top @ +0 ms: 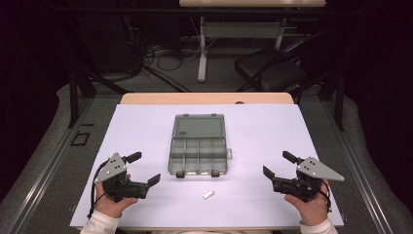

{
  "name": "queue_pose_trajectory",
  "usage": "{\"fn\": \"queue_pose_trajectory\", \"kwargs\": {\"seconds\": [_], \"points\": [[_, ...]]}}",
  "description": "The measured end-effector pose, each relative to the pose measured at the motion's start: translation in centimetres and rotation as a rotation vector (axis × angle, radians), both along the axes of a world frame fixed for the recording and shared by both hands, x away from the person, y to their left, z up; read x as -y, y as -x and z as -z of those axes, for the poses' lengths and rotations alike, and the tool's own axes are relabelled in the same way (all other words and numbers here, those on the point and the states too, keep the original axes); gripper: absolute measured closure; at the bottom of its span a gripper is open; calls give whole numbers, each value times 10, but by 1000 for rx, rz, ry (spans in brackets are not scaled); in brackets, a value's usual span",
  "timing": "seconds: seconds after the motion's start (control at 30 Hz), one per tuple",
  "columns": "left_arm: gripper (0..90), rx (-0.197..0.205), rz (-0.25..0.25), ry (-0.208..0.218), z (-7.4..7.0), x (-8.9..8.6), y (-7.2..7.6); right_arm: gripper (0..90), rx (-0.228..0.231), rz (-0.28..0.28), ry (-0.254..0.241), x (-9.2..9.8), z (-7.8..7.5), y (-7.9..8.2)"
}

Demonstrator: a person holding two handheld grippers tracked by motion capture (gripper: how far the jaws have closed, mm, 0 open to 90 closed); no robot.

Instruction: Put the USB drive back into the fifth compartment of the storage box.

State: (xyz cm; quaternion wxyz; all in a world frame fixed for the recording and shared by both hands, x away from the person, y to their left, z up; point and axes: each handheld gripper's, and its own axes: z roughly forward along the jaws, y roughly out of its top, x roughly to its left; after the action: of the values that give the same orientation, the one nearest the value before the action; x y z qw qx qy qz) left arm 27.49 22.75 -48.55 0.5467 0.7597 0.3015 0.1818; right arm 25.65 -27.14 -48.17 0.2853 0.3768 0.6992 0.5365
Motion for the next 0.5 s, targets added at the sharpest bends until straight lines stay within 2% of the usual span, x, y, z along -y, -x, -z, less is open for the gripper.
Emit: {"fn": "queue_pose_trajectory", "kwargs": {"seconds": [0.1,0.13,0.3,0.33,0.4,0.5], "points": [[9,-17,18,10,-1,1,1,144,2,-3,1,0,2,1],[9,-21,23,9,-1,1,1,144,-8,-1,2,0,2,3],[8,-55,34,1,-2,5,3,144,-4,-7,12,0,7,5],[8,-64,40,-12,-2,7,4,144,-4,-8,16,0,7,5],[8,-65,49,-12,-2,8,5,144,1,-10,18,-1,9,6],[8,-76,64,-29,-5,13,7,144,4,-20,51,-4,13,8]]}}
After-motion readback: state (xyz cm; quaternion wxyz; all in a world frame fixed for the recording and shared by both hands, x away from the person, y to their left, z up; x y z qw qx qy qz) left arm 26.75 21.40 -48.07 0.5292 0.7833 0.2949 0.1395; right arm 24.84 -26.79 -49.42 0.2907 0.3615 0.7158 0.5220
